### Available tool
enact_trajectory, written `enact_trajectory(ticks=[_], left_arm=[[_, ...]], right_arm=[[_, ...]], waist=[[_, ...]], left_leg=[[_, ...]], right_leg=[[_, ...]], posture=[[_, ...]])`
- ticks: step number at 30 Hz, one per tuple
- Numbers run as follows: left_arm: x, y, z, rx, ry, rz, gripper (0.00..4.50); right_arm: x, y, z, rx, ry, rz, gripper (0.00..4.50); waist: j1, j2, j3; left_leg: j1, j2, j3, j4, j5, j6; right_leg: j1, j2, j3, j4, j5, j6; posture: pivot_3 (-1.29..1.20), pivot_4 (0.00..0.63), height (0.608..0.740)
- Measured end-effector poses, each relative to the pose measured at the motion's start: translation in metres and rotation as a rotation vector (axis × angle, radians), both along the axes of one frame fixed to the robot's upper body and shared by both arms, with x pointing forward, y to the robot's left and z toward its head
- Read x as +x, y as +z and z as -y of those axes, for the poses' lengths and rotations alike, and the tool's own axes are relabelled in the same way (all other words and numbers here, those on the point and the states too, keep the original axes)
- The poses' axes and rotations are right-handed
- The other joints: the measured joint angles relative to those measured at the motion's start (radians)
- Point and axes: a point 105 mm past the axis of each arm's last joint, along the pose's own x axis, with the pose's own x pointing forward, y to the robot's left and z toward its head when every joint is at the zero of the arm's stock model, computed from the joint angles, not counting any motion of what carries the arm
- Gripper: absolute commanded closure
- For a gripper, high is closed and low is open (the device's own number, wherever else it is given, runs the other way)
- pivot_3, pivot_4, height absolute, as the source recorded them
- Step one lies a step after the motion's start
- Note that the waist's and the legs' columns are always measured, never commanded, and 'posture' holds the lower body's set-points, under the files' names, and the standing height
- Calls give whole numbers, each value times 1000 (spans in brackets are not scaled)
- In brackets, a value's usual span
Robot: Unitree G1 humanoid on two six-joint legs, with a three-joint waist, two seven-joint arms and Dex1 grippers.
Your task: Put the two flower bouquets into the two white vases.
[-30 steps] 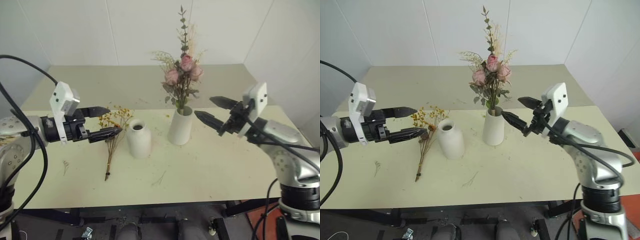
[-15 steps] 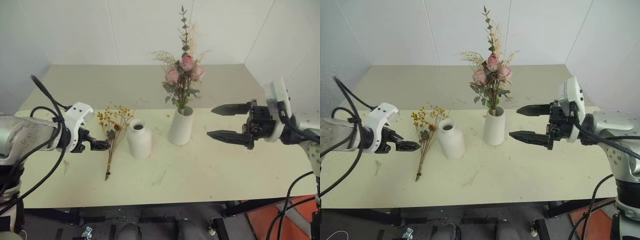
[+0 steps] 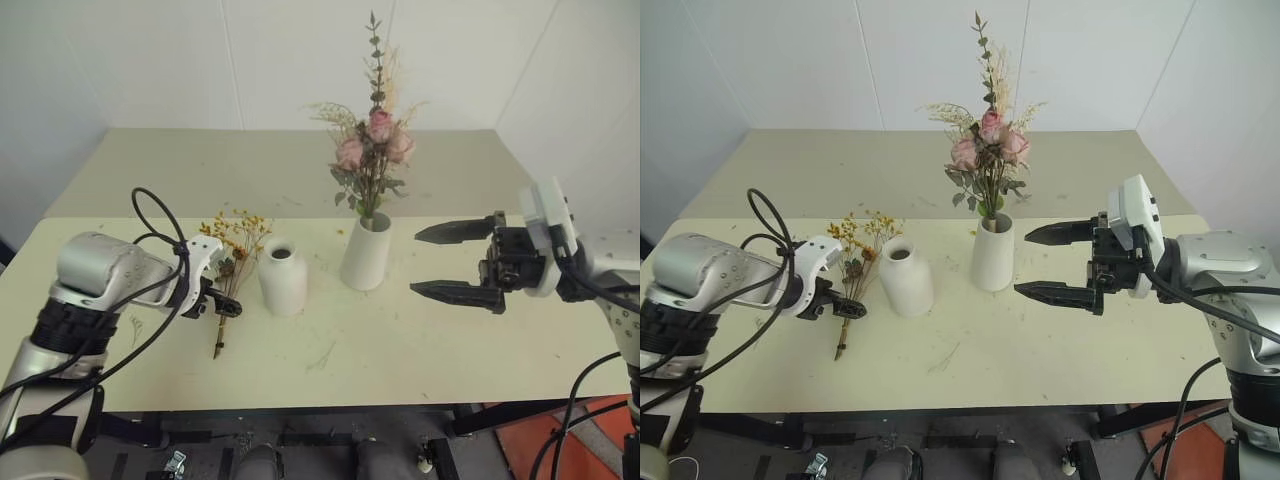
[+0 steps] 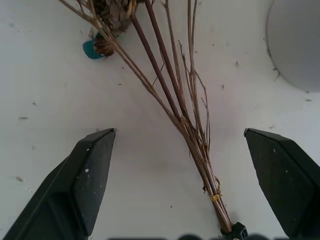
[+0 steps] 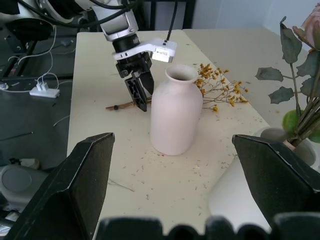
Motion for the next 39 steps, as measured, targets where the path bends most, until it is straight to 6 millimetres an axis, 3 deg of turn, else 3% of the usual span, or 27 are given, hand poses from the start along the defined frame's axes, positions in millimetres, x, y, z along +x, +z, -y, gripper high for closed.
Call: enact_trajectory(ticks=[3, 15, 20, 24, 27, 30, 34, 39], left_arm=[[4, -1, 1, 20, 11, 6, 579], [11, -1, -8, 56, 72, 36, 4433], [16, 12, -22, 37, 148, 87, 4473], [24, 41, -41, -6, 251, 218, 4473], [32, 68, -42, -126, 269, 388, 4473], [37, 116, -30, -396, 201, 685, 4473], [22, 167, -11, -729, 19, 874, 4473], [4, 194, 25, -897, -266, 986, 4473]], right_arm=[[-1, -2, -1, 1, 6, -4, 0], [-4, -3, 1, -18, 31, -7, 0], [-4, -3, 2, -19, 29, -7, 0], [-4, -3, 2, -22, 28, -6, 0], [-3, -4, 3, -23, 24, -7, 0], [-2, -4, 3, -24, 15, -6, 0], [-2, -4, 3, -23, 10, -5, 0], [-1, -5, 3, -17, 6, -7, 0]], waist=[[4, 0, 0], [4, 0, 0], [3, 0, 0], [3, 0, 0], [4, 0, 0], [7, 0, 0], [7, 0, 0], [6, 0, 0]], left_leg=[[1, 0, 0, 0, 0, 0], [0, -1, 0, 0, 0, 0], [-1, -1, 0, 0, 0, 0], [-1, -1, 0, 0, 0, 0], [-1, -1, -1, 1, 0, 0], [-2, -1, -1, 1, 0, 0], [-1, -1, -1, 2, 0, 0], [-1, -1, -1, 2, 0, 0]], right_leg=[[1, 0, 0, 0, 0, 0], [1, -1, 0, 0, 0, 0], [0, -1, 0, 0, 0, 0], [0, -1, 0, 0, 0, 0], [0, -1, -1, 0, 0, 0], [0, -2, -2, 0, 0, 0], [1, -2, -2, 0, 1, 0], [1, -2, -2, 0, 1, 0]], posture=[[0, 150, 740], [0, 150, 740], [0, 150, 740], [0, 150, 740], [0, 150, 740], [0, 150, 740], [0, 150, 740], [0, 150, 740]])
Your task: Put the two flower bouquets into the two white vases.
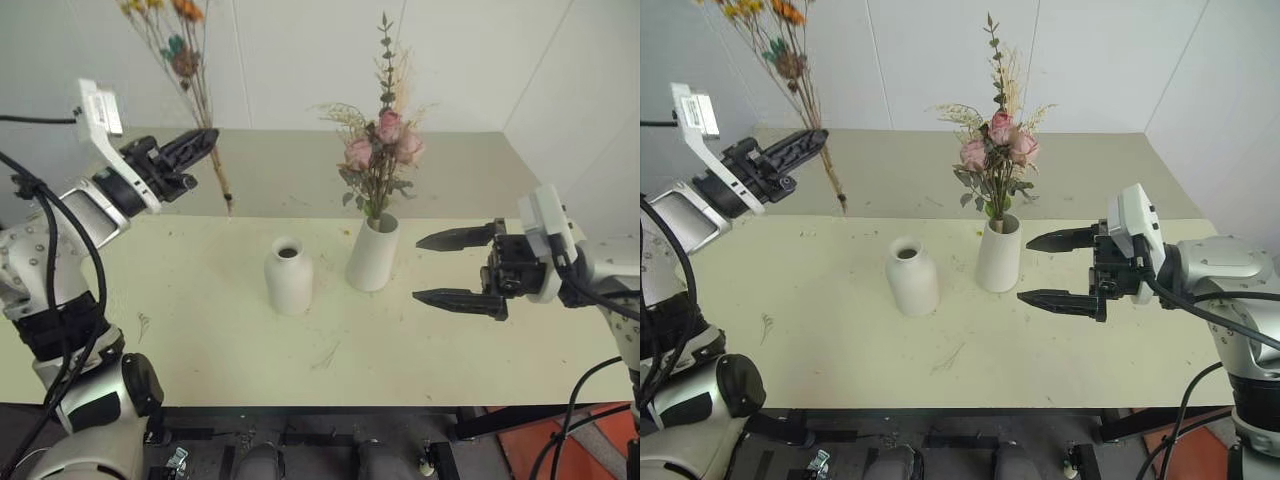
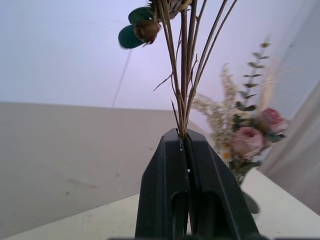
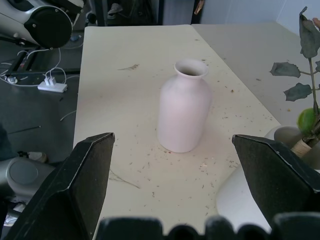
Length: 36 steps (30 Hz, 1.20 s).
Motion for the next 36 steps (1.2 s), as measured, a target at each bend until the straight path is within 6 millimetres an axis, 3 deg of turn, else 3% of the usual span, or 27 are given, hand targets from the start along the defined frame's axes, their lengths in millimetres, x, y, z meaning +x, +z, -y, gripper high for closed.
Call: enact_trajectory(ticks=[6, 12, 36], left_arm=[[-9, 2, 41, 36, -228, 142, 4473], [-7, -24, 58, 97, -346, 167, 4473], [-2, -64, 50, 207, -345, 167, 4473]], right_arm=[[2, 0, 0, 5, -16, 6, 0], [0, -1, -1, 2, -22, 9, 0], [-2, -1, 1, 14, -46, 17, 0]], waist=[[0, 0, 0], [-4, 0, 0], [-2, 0, 0]], left_leg=[[0, 0, 0, 0, 0, 0], [0, 0, 0, 0, 0, 0], [0, 0, 0, 0, 0, 0]], right_leg=[[0, 0, 0, 0, 0, 0], [0, 1, 1, 0, 0, 0], [0, 1, 0, 0, 0, 0]], posture=[[0, 150, 740], [0, 150, 740], [0, 150, 740]])
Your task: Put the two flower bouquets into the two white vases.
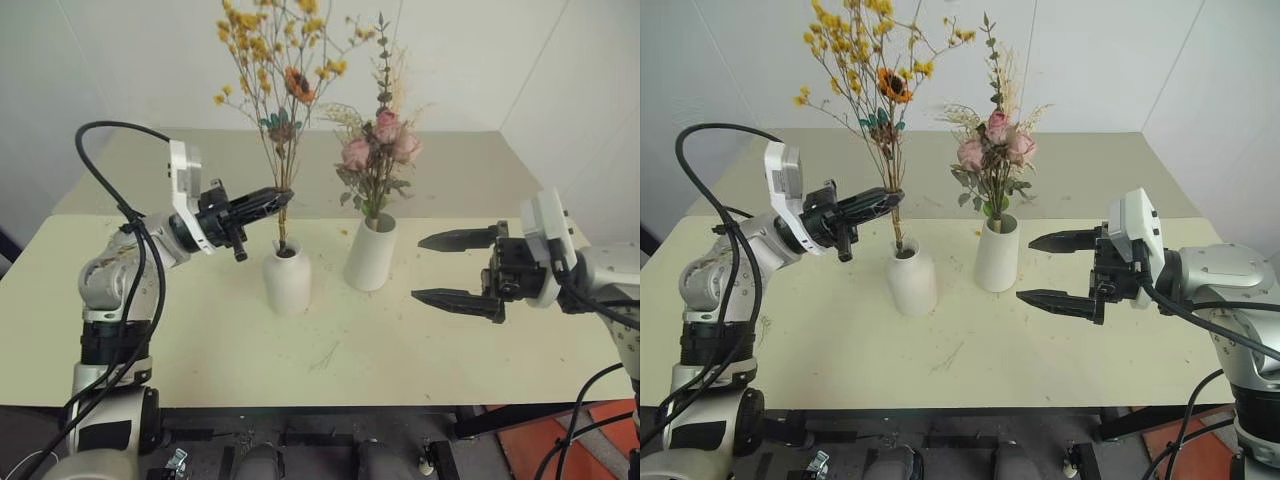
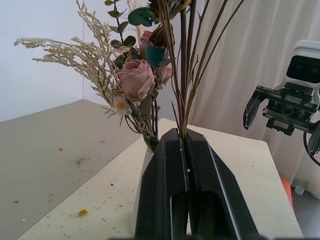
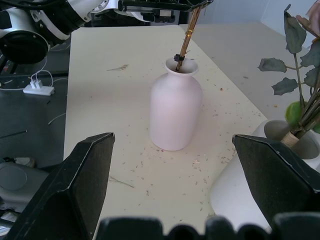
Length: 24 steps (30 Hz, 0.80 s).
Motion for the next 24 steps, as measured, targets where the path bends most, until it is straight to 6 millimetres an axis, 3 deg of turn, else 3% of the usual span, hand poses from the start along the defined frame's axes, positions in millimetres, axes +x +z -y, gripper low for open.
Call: enact_trajectory(ticks=[9, 15, 18, 24], left_arm=[[4, -11, 8, 27, 3, -14, 4473], [5, -33, 3, 54, 46, -74, 4473], [2, -34, 2, 68, 51, -71, 3845], [-14, -31, -8, 73, 63, -83, 2034]], right_arm=[[-2, 1, -2, -3, 7, 10, 0], [-3, -1, -1, -4, 4, 2, 0], [-3, -1, -1, -4, 4, 2, 0], [-3, -1, -1, -5, 6, 2, 0]], waist=[[0, 0, 0], [-1, 0, 0], [0, 0, 0], [-4, 0, 0]], left_leg=[[0, 0, 0, 0, 0, 0], [0, 0, 0, 0, 0, 0], [0, 0, 0, 0, 0, 0], [0, 1, 0, 0, 0, 0]], right_leg=[[0, 0, 0, 0, 0, 0], [0, 0, 0, 0, 0, 0], [0, 0, 0, 0, 0, 0], [0, 0, 0, 0, 0, 0]], posture=[[0, 150, 740], [0, 150, 740], [0, 150, 740], [0, 150, 740]])
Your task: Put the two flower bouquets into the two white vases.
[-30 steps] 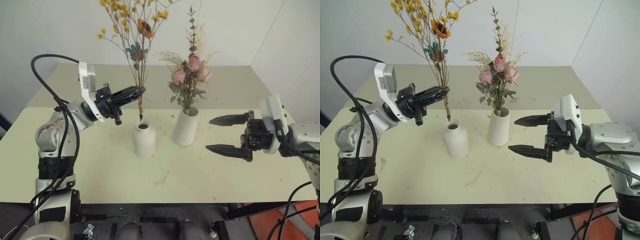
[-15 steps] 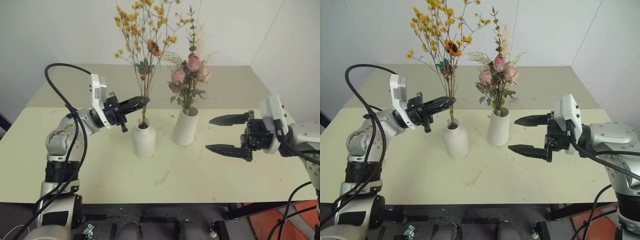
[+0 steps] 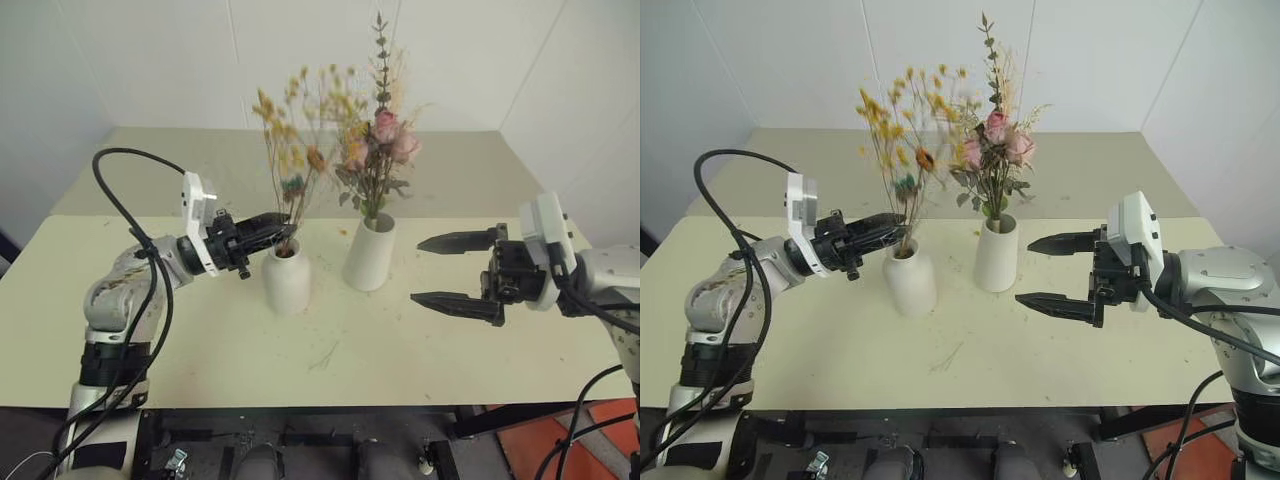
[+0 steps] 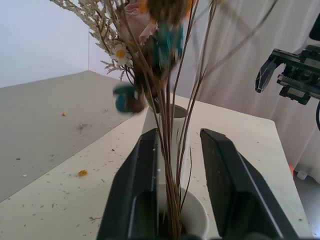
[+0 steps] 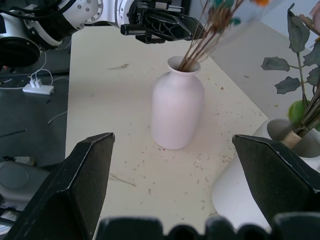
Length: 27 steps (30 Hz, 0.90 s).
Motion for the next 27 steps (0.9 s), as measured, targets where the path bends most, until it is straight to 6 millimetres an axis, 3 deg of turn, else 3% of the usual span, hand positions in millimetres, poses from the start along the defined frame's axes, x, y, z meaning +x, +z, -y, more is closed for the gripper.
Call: enact_trajectory(ticks=[7, 17, 23, 27], left_arm=[[-28, -4, -32, 44, 96, -37, 19], [-70, 8, -68, 104, 158, -54, 19], [-94, 8, -73, 228, 100, -66, 19], [-100, 14, -71, 233, 75, -45, 19]], right_arm=[[0, 1, 0, 0, 7, 2, 0], [4, -2, 5, -4, -2, -24, 0], [6, -12, 14, -16, -55, -58, 0], [5, -14, 23, -23, -98, -68, 0]], waist=[[1, 0, 0], [3, 0, 0], [5, 0, 0], [6, 0, 0]], left_leg=[[1, 1, 0, 0, 0, 0], [2, 1, 1, 0, 0, 0], [2, 1, 2, -1, 0, 0], [3, 1, 2, -1, 0, 0]], right_leg=[[1, 0, 0, 0, 0, 0], [1, 0, 0, 0, 0, -1], [1, 0, 0, 0, -1, -1], [1, 0, 0, 0, -1, -1]], posture=[[0, 150, 740], [0, 150, 740], [0, 150, 740], [0, 150, 740]])
